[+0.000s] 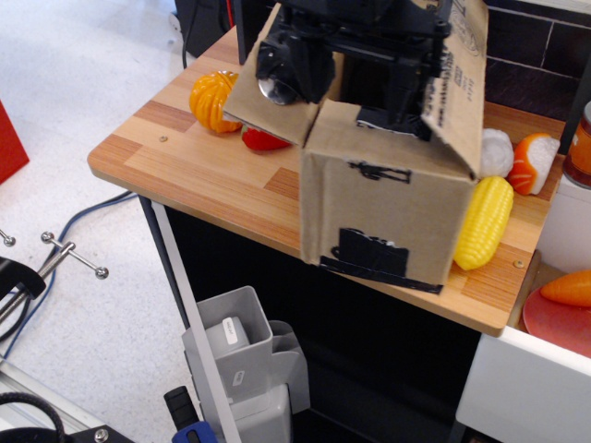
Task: Open small4fbox flaps
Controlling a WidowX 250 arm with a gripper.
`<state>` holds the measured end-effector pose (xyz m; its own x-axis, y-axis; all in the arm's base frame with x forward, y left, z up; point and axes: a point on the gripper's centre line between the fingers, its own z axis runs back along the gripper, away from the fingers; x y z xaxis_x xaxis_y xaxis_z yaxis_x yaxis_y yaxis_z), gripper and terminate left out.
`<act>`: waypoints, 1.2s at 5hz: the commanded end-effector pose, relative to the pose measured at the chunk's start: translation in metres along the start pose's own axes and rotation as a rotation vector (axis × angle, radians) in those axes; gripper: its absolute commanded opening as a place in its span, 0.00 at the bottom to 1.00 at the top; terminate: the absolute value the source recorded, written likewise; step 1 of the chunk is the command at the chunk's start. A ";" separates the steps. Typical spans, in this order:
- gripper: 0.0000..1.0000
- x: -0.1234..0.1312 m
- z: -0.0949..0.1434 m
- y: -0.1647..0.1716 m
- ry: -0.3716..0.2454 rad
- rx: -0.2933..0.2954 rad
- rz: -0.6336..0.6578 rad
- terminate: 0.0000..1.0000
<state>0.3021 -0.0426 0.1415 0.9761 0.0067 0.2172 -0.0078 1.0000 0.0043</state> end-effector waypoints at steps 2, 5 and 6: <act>1.00 0.028 0.034 -0.039 -0.113 -0.009 -0.007 0.00; 1.00 0.029 0.022 -0.052 -0.121 -0.056 0.018 0.00; 1.00 0.027 0.015 -0.063 -0.125 -0.074 0.031 0.00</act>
<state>0.3250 -0.1029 0.1531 0.9444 0.0543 0.3242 -0.0309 0.9966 -0.0768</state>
